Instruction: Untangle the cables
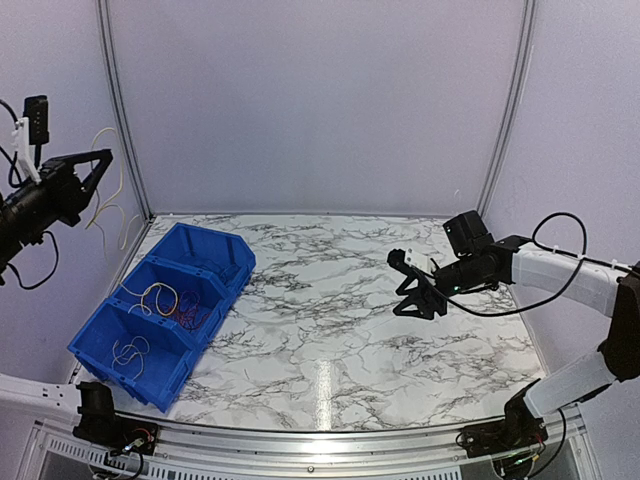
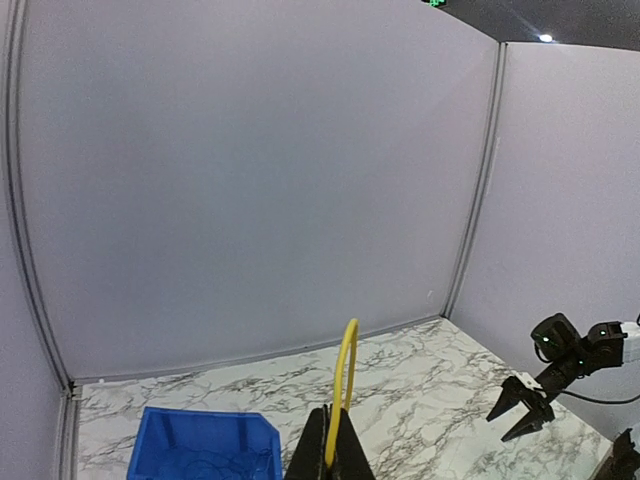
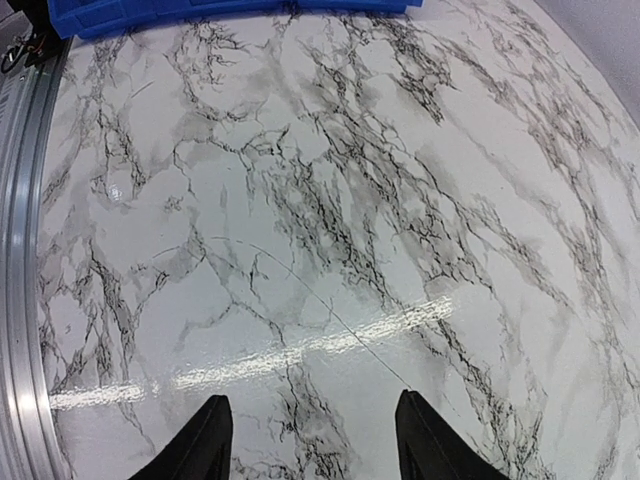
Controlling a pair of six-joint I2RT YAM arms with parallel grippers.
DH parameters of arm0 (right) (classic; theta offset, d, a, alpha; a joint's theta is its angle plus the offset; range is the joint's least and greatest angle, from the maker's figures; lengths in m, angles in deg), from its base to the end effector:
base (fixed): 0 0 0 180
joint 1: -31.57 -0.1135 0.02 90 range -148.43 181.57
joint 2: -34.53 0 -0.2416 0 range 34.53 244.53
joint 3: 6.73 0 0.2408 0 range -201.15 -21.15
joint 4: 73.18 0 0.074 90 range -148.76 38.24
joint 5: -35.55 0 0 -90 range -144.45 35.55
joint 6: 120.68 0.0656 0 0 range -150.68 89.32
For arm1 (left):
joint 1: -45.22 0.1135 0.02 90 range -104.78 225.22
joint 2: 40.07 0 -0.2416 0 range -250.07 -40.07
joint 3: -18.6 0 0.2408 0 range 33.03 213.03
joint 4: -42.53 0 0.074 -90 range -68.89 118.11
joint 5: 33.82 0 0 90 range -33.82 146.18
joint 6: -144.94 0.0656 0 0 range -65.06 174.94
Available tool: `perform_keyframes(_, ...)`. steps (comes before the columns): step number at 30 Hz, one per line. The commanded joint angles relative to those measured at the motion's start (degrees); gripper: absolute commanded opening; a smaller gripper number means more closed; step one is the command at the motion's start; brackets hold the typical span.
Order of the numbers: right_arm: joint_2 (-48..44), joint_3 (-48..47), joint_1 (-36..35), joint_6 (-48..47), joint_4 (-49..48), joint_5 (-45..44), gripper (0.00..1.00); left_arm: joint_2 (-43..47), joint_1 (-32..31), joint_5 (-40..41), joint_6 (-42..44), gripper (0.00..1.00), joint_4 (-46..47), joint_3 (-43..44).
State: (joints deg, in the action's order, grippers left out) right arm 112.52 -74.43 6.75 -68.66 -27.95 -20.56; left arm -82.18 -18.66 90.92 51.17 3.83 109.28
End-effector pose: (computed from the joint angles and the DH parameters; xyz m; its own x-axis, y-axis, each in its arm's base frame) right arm 0.2382 0.1505 0.2009 -0.1990 -0.6549 -0.7291 -0.9609 0.2765 0.0139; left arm 0.0891 -0.0968 0.4780 0.0430 -0.2105 -0.9766 0.4946 0.8539 -0.1622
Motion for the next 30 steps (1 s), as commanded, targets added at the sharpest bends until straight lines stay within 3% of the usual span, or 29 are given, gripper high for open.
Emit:
perform_keyframes(1, 1.5, -0.1, 0.2, -0.4, -0.9, -2.1, 0.56, 3.7, -0.3, 10.7, 1.5, 0.0, -9.5, 0.4)
perform_keyframes(11, 3.0, -0.2, 0.2, -1.2, -0.2, -2.7, 0.56, 12.6, -0.3, 20.0, -3.3, 0.0, -14.8, -6.1)
perform_keyframes(15, 4.4, -0.7, 0.1, -1.7, 1.0, -2.9, 0.57, 14.7, -0.3, 25.9, -9.7, 0.0, -20.4, -7.9)
perform_keyframes(19, 5.3, -0.9, -0.3, -2.0, 1.3, -3.2, 0.57, 12.8, -0.3, 29.1, -23.0, 0.0, -32.7, -8.1)
perform_keyframes(24, 5.7, -0.9, -1.1, -2.3, 1.6, -3.6, 0.57, 9.9, -0.3, 25.9, -44.6, 0.0, -47.0, -9.7)
perform_keyframes(30, 6.7, -0.9, -1.9, -2.5, 1.9, -4.3, 0.57, 8.7, -0.3, 17.4, -62.5, 0.0, -53.4, -16.0)
